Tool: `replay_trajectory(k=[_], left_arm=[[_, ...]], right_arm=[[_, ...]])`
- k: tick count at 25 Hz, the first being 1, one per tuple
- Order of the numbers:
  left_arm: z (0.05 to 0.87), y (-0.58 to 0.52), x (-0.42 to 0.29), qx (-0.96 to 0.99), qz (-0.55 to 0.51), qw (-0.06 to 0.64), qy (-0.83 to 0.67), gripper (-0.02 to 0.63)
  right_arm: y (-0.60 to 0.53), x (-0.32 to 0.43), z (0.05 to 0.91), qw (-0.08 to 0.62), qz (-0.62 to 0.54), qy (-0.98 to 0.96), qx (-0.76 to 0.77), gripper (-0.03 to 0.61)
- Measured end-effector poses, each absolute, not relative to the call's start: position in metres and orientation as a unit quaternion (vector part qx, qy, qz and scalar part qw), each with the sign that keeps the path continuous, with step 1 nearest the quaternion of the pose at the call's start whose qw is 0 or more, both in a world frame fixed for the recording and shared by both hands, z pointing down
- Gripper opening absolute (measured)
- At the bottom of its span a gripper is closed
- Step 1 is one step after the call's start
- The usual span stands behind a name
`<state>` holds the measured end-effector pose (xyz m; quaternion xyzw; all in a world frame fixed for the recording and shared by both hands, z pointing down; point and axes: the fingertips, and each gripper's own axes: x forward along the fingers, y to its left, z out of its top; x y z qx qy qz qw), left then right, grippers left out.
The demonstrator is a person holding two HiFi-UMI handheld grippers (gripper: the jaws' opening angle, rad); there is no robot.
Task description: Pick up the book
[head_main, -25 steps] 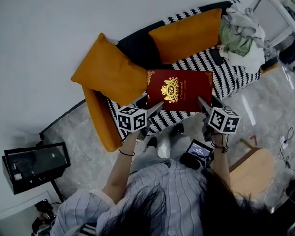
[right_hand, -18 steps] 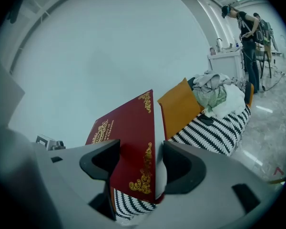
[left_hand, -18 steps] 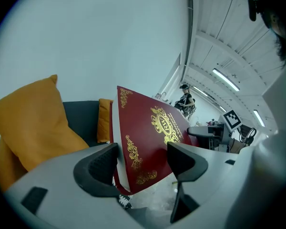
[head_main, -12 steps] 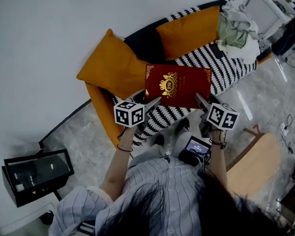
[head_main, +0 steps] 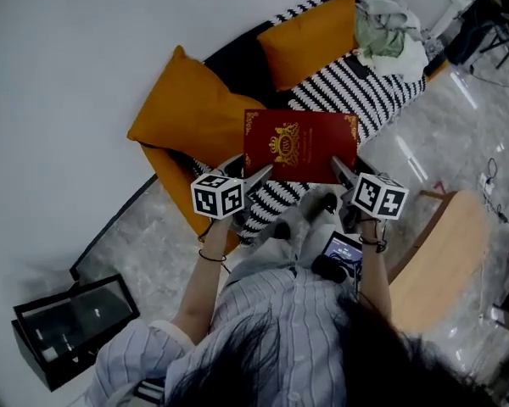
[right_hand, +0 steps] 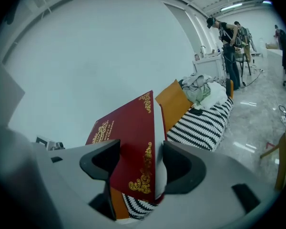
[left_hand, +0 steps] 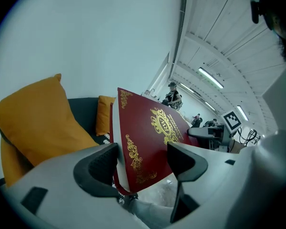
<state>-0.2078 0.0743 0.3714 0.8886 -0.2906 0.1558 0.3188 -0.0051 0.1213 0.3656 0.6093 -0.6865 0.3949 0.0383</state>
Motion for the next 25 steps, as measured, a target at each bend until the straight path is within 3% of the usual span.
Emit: replay_trajectory(k=[25], left_arm=[[0.366, 0.182, -0.176, 0.887, 0.146, 0.325, -0.295, 0.324]], right_arm=[[0.232, 0.027, 0.361, 0.049, 0.413, -0.676, 0.608, 0.299]])
